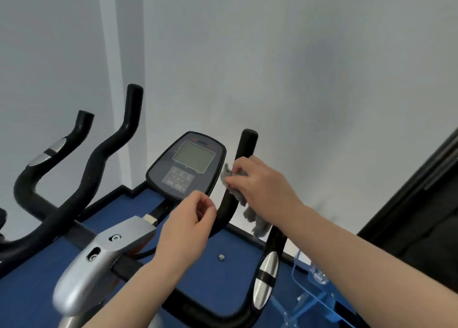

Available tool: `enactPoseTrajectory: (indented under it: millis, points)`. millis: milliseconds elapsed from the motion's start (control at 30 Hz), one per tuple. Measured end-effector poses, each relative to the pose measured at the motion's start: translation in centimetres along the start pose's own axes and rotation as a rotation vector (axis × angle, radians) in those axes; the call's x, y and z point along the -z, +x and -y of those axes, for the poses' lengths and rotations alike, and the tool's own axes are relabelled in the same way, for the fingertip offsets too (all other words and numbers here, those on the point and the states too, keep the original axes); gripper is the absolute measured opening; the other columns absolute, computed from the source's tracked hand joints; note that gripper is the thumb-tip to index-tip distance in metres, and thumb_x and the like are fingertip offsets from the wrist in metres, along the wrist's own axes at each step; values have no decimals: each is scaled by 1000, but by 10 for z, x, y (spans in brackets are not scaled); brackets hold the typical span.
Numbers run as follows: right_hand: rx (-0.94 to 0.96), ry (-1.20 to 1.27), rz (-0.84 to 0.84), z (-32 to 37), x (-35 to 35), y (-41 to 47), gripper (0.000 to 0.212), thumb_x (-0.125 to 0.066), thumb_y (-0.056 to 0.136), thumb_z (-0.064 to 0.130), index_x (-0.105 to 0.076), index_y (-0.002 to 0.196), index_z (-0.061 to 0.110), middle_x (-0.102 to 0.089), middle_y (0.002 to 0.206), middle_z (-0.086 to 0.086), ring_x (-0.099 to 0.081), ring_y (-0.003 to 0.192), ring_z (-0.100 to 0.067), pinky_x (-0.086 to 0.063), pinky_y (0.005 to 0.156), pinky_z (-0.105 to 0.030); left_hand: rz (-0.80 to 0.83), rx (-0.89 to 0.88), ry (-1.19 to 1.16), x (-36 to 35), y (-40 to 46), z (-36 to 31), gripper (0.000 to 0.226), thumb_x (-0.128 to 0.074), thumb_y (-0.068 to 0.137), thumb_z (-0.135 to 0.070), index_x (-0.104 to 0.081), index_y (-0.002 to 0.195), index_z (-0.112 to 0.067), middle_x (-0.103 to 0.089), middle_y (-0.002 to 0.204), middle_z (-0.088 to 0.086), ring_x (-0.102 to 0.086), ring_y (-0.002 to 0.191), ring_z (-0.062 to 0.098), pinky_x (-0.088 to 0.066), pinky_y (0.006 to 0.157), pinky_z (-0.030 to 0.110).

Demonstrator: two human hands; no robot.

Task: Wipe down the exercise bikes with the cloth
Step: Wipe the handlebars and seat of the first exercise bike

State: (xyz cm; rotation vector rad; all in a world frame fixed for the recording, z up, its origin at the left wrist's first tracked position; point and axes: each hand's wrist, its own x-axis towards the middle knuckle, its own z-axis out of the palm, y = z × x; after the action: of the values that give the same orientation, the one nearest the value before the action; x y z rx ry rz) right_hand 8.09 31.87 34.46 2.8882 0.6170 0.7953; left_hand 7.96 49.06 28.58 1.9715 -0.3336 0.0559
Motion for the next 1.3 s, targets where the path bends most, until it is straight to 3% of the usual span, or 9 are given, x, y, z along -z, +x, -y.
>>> enactPoseTrajectory:
  millis: [100, 200, 333, 533, 667, 800, 967, 1100, 1300]
  points:
    - [103, -116, -85, -21, 18, 12, 10, -68, 81, 9, -71, 85, 17, -62, 87, -1, -54, 76, -19, -43, 46, -25, -17, -6, 34, 0, -3, 3, 11, -57, 86, -28, -54, 77, -32, -59, 69, -9, -50, 58, 6, -41, 57, 24]
    - [-158, 133, -328, -26, 39, 34, 17, -57, 87, 17, -72, 90, 11, -62, 90, -2, -51, 76, -8, -47, 59, -26, -22, -25, 64, -1, -4, 4, 8, -56, 86, -30, -54, 79, -33, -60, 71, -10, -51, 59, 8, -43, 58, 25]
    - [-277, 321, -308, -23, 36, 47, 18, -65, 87, 21, -74, 102, 19, -59, 98, -1, -54, 83, -12, -43, 76, -22, -31, -27, 91, -2, -2, 4, 9, -56, 86, -30, -53, 78, -33, -59, 68, -8, -52, 58, 13, -46, 57, 29]
    - [-708, 551, -335, -22, 24, 9, 23, -72, 82, 26, -74, 104, 24, -65, 92, 5, -60, 89, -9, -37, 74, -4, -26, -46, 117, 0, -5, 5, 10, -54, 88, -31, -51, 78, -32, -56, 68, -11, -53, 60, 15, -46, 57, 28]
    - [-886, 791, -525, -9, 16, 25, 24, -72, 82, 30, -74, 104, 23, -69, 90, 7, -64, 88, -8, -47, 84, -19, -50, -53, 145, -2, -5, 4, 11, -53, 88, -30, -50, 76, -31, -56, 67, -9, -51, 58, 13, -42, 56, 27]
    - [-977, 730, -459, 27, -13, 7, 18, -65, 88, 27, -73, 101, 17, -57, 79, 1, -52, 69, -9, -36, 64, -3, -56, -69, 146, -3, -5, 3, 11, -53, 87, -29, -50, 77, -30, -57, 70, -8, -52, 60, 13, -44, 57, 29]
    - [-971, 691, -282, 45, -21, -19, 21, -61, 90, 25, -71, 107, 18, -52, 89, 1, -50, 76, 0, -35, 68, 0, -62, -98, 188, -4, -3, 4, 11, -53, 87, -28, -49, 76, -30, -56, 72, -10, -49, 59, 11, -33, 55, 23]
    - [-981, 646, -424, 44, -14, -5, 30, -62, 90, 21, -64, 120, 16, -55, 97, 2, -49, 78, 1, -30, 73, 6, -60, -104, 172, -3, -4, 5, 13, -54, 86, -29, -48, 75, -31, -56, 73, -12, -51, 60, 10, -34, 56, 24]
    - [-891, 531, -97, 51, -4, -21, 22, -61, 90, 24, -71, 109, 20, -60, 99, 4, -55, 89, -8, -32, 70, -7, -73, -84, 141, -2, -5, 5, 12, -54, 85, -31, -49, 74, -31, -56, 72, -13, -51, 59, 9, -37, 56, 25]
